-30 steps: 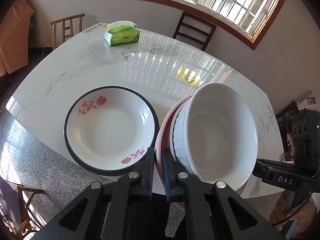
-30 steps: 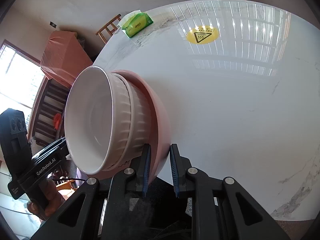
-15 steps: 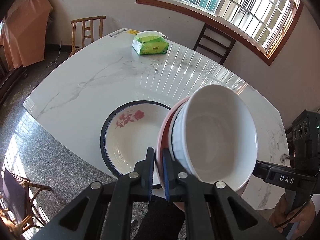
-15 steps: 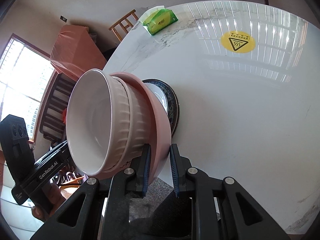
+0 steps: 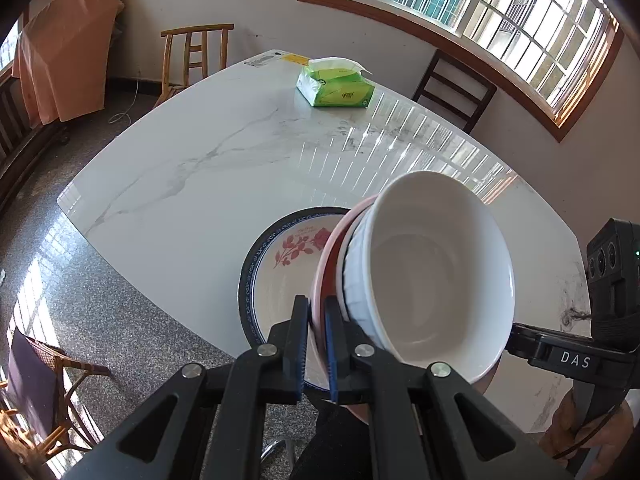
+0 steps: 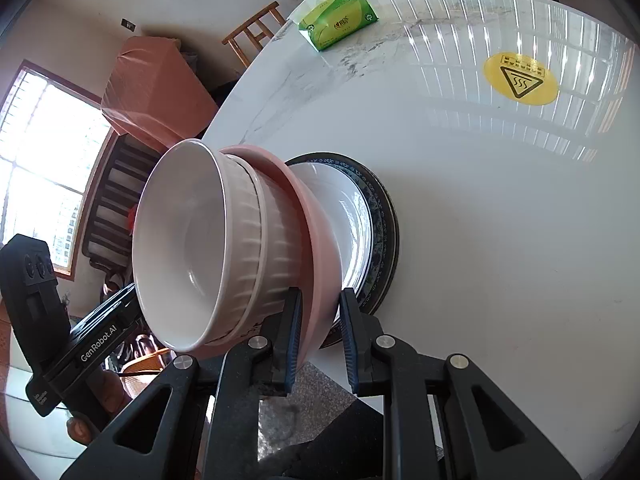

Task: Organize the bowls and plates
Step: 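Carry the nested bowls with both grippers and lower them onto the plate stack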

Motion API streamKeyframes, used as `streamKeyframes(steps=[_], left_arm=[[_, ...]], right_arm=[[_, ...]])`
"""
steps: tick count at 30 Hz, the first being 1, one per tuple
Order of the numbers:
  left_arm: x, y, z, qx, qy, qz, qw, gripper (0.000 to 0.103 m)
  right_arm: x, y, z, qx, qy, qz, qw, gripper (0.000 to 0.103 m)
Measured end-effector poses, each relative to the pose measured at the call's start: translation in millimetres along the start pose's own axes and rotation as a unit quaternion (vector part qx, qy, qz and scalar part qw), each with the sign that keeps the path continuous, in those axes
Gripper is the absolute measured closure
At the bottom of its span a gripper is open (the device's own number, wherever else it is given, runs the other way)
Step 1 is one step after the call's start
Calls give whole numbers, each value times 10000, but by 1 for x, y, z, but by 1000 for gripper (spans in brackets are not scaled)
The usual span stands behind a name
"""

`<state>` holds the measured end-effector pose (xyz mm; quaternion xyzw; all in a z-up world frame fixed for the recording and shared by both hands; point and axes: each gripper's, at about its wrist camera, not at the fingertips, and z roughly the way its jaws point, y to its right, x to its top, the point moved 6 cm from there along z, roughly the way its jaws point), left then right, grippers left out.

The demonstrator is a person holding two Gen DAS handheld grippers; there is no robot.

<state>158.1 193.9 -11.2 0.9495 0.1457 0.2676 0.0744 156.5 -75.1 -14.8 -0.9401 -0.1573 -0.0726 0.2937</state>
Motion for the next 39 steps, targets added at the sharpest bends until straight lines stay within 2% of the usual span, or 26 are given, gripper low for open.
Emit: streamKeyframes(steps=[10, 39], left_arm=[[1, -4, 13, 109, -35, 49, 9999, 97], [1, -19, 26, 81, -185, -104, 9997, 98]], right_arm=[[-3, 2, 6, -20, -80, 68, 9999, 84], [3, -2, 23, -82, -244, 123, 9996, 84]])
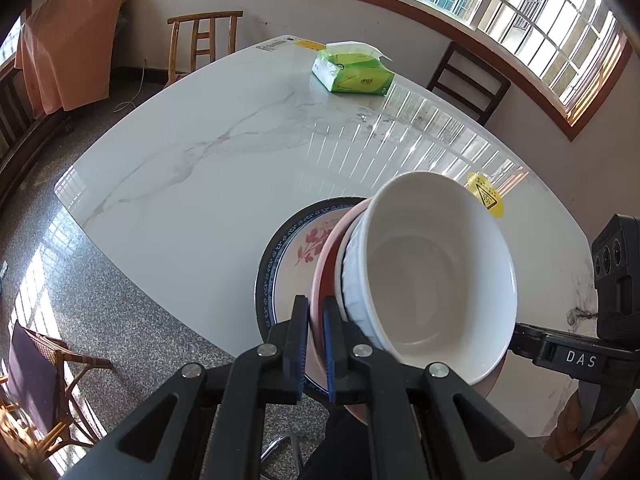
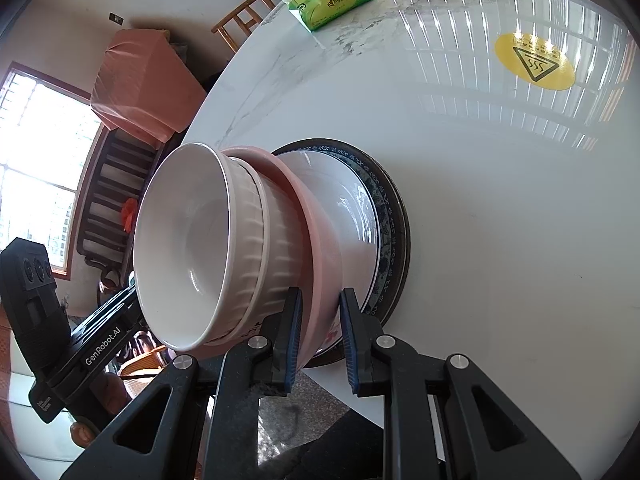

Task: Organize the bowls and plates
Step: 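Carry the nested bowls with both grippers and lower them onto the plate stack, then open both grippers and release the pink bowl on the plates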

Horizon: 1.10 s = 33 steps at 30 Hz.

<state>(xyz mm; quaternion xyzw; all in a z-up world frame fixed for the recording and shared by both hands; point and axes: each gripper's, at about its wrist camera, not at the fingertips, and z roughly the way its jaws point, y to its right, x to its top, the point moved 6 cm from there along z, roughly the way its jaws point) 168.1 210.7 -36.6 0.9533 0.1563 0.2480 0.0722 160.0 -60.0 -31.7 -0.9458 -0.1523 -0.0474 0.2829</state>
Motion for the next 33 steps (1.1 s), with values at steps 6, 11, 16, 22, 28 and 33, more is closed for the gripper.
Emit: streamKeyframes(steps=[6, 11, 16, 22, 28, 33], left_arm=[[0, -1, -2, 70, 61, -5, 10000, 98], [-2, -1, -4, 109, 167, 55, 9998, 97], [-3, -3, -6, 98, 304, 47, 9995, 94], [-8, -10, -5, -92, 269, -75, 9996, 92], [-9, -15, -8, -216, 331, -127, 9991, 84], [-10, -17, -18, -267, 554, -200, 9979, 78]], right_arm=[[2, -1, 2, 73, 47, 9, 10000, 84], [3, 0, 4, 167, 186, -59, 9997, 84], [3, 3, 2, 298, 397, -54, 9988, 81], [6, 2, 0, 157, 695, -152, 9973, 69], [4, 3, -20, 221, 1150, -224, 9929, 65], [-7, -5, -43, 377, 1702, -363, 9840, 61]])
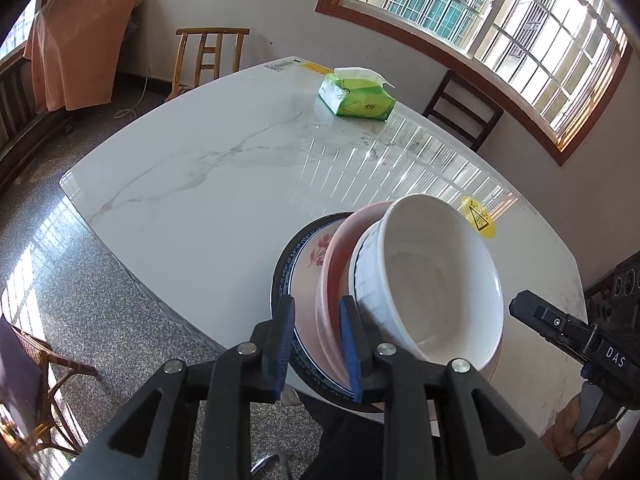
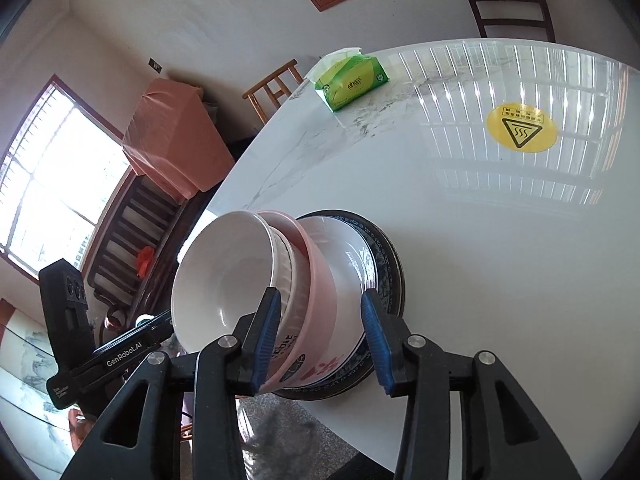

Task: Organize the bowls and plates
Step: 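Open both grippers and release the pink bowl on the plates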

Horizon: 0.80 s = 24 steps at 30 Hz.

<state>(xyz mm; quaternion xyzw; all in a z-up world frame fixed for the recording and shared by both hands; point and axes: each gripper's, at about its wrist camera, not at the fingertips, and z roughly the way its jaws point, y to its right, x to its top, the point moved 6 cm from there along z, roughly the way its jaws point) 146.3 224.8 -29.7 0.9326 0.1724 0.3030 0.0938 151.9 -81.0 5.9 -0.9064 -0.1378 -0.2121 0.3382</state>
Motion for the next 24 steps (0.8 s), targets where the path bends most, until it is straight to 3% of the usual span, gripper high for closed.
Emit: streamKeyframes(steps=[6, 13, 24], left_arm=[[-5, 6, -16, 386, 538, 411, 9970, 77], [-25, 11, -28, 558, 939, 572, 9924, 77], [-56, 33, -42, 808, 1724, 959, 9770, 77]], right_arm=[[-21, -23, -9, -196, 348, -599, 9974, 52], [-50, -48, -17, -434, 790, -1351, 9867, 52], [-74, -41, -36, -531, 1406, -1361, 9792, 51]])
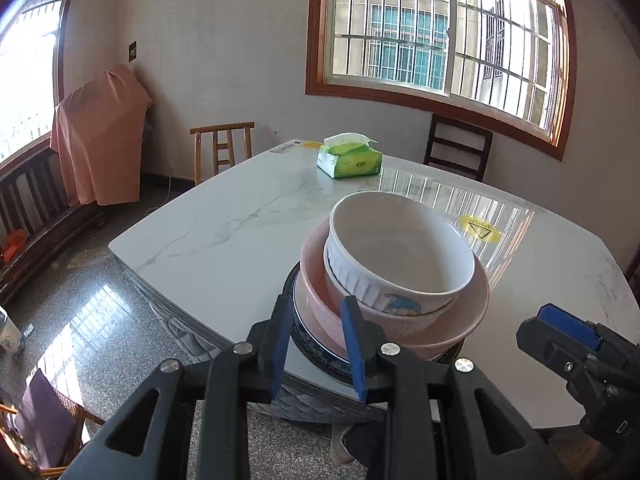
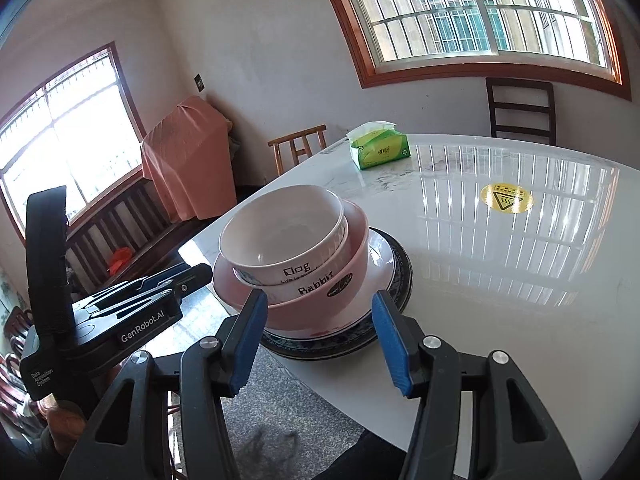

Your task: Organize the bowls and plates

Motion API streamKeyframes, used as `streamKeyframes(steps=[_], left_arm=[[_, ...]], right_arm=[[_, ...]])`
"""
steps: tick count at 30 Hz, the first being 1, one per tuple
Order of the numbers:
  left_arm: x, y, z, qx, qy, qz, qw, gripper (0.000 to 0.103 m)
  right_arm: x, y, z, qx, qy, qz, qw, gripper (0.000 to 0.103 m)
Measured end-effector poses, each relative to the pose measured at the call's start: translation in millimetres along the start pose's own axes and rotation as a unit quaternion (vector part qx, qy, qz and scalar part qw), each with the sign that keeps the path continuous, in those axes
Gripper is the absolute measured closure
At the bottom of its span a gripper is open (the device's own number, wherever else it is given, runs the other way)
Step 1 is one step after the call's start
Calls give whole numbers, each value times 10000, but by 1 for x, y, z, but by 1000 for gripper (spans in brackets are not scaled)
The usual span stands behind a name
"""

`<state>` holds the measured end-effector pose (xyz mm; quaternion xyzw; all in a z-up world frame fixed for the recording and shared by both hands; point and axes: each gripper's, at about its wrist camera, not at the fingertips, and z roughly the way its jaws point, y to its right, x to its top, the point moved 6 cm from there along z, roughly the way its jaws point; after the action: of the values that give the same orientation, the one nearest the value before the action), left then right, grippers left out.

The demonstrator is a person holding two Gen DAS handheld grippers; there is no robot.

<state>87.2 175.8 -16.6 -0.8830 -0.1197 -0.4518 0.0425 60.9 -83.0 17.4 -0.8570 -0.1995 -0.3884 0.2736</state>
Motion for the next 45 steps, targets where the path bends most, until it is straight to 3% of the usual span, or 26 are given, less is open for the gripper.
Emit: streamKeyframes(steps=[6, 11, 17, 21, 24, 28, 45], left_arm=[[-9, 13, -18, 183, 323, 66, 9993, 77], [-15, 21, -21, 182, 295, 11, 9994, 77], [-16, 25, -46, 291, 916, -41, 9954, 76], [-15, 33, -67, 399, 1324, 63, 9904, 46], [-15, 41, -81, 447, 1574, 198, 9863, 43], [-15, 49, -84, 397, 1446, 314, 9882, 33], [-21, 45, -83, 282, 1167, 205, 9925, 31]], right_arm=[[-10, -4, -15, -120, 242, -141, 9995, 46], [-12, -7, -29, -245, 637, -312, 9972, 36], [-14, -8, -50, -448, 1152, -464, 9912, 24], [-17, -6, -54, -426, 1209, -465, 9907, 19], [-18, -3, -58, -413, 1267, -431, 9901, 19], [-20, 1, -64, -424, 1320, -369, 9897, 19], [-32, 1, -70, -428, 1249, -379, 9905, 14]])
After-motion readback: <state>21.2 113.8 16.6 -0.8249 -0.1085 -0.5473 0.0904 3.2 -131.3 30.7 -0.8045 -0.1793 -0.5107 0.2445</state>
